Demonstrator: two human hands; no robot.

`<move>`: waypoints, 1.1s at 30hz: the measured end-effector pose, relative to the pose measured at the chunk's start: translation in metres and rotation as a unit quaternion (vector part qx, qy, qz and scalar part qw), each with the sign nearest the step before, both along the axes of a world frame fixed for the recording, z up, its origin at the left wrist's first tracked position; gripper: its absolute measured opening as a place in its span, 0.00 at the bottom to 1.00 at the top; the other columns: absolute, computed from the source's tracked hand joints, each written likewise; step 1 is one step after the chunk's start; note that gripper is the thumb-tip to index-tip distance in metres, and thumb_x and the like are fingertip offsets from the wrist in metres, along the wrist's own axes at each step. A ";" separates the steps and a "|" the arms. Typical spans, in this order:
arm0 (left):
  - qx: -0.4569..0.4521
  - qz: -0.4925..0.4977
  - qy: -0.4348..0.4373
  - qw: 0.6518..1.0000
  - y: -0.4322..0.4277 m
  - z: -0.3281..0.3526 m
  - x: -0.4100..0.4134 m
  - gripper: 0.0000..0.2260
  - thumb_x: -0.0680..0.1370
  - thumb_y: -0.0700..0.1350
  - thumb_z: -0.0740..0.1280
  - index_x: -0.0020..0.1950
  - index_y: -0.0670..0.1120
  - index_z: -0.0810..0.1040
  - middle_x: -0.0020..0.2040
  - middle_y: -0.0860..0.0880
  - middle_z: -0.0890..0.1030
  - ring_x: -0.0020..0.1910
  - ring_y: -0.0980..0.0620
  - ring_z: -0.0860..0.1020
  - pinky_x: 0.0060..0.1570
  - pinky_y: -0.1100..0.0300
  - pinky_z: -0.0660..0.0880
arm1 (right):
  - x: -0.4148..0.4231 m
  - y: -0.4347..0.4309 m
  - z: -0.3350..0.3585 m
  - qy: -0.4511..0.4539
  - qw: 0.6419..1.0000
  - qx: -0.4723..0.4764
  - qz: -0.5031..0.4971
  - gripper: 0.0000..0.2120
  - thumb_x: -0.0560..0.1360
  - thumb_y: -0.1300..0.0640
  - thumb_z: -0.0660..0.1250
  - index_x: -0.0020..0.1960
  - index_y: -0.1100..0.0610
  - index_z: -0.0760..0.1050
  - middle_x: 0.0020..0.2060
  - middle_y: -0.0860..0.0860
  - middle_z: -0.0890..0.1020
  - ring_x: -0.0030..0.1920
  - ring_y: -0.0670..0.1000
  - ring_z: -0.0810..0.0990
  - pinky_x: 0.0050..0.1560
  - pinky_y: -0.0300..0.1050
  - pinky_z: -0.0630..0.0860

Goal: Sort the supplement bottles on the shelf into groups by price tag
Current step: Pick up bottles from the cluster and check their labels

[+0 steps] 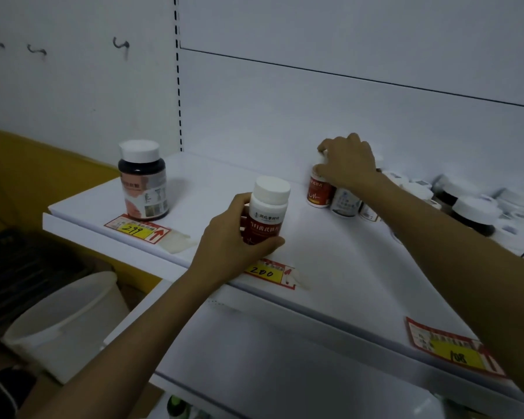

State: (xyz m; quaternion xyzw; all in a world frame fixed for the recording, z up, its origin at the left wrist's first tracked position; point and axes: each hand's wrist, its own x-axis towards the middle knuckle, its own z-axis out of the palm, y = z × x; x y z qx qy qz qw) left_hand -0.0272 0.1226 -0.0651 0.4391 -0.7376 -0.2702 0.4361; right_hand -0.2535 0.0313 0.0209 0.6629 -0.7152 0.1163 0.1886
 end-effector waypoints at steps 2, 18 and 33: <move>0.000 0.002 -0.001 1.000 -0.001 0.000 0.000 0.30 0.68 0.50 0.74 0.66 0.49 0.66 0.62 0.49 0.77 0.56 0.52 0.76 0.59 0.52 0.76 | 0.005 0.004 -0.004 0.001 0.999 -0.034 0.019 0.21 0.74 0.48 0.65 0.64 0.56 0.71 0.60 0.57 0.75 0.61 0.59 0.70 0.60 0.52 0.66; 0.011 -0.043 0.025 0.999 0.001 0.001 0.005 0.36 0.68 0.53 0.74 0.70 0.50 0.61 0.68 0.49 0.72 0.64 0.49 0.73 0.63 0.51 0.72 | 0.050 0.157 0.008 -0.545 0.826 -0.102 0.099 0.21 0.71 0.64 0.71 0.61 0.54 0.71 0.54 0.49 0.75 0.49 0.46 0.76 0.35 0.31 0.73; -0.061 -0.190 0.105 0.974 0.095 0.001 0.034 0.25 0.75 0.61 0.57 0.67 0.49 0.67 0.62 0.54 0.72 0.58 0.60 0.72 0.56 0.66 0.72 | 0.105 0.267 -0.003 -0.721 0.681 -0.098 0.086 0.23 0.71 0.67 0.69 0.63 0.56 0.72 0.55 0.55 0.79 0.52 0.53 0.81 0.46 0.45 0.79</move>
